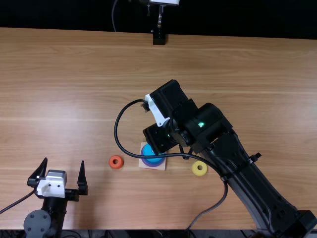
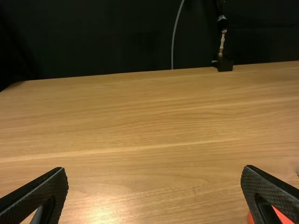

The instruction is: Build the Hanoi tower: stack the rings onto the peg from bottom to top in this color order: purple, dark blue, light blue, dark green, light green, yellow, orange.

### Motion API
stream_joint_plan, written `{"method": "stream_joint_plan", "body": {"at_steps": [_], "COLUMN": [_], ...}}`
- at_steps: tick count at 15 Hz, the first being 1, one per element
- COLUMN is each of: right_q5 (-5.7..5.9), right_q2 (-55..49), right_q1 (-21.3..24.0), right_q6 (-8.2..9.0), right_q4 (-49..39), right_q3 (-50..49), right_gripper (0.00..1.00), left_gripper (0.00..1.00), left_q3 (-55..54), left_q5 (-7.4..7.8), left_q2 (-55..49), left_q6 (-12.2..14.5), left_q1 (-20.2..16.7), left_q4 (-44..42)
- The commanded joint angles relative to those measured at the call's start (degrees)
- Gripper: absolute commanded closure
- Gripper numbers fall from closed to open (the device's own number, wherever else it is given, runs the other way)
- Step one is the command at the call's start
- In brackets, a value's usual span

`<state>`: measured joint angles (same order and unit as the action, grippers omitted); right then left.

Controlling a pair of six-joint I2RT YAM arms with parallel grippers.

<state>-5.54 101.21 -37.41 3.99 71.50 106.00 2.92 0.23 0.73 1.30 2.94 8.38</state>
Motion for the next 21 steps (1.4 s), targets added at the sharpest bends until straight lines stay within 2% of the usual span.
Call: {"method": "stream_joint_plan", "body": {"at_steps": [1, 7, 10, 21], "right_q5": [-0.37, -0.26, -0.26, -0.05], "right_q2": [-0.7, -0.6, -0.5, -0.5], "right_q1": [-0.6, -0.6, -2.5, -2.0], "right_q6": [0.34, 0.23, 0.23, 0.02], "right_q4": [-1.0, -2.3, -2.4, -3.4], "right_q3": [-1.4, -3.5, -4.4, -5.8], "right_gripper": [1.00, 1.00, 1.00, 1.00], "left_gripper": [0.00, 0.00, 0.00, 0.00], "left_q3": [-2.9, -2.9, -2.9, -2.9], "left_q5": [0.19, 0.19, 0.19, 0.19], "left_q2": [-0.7, -0.7, -0.7, -0.7], "left_q6": [0.4, 0.4, 0.4, 0.4], "left_q1": [-0.2, -0.2, -0.2, -0.2], "left_q4": [1.1, 1.1, 1.1, 1.1]}}
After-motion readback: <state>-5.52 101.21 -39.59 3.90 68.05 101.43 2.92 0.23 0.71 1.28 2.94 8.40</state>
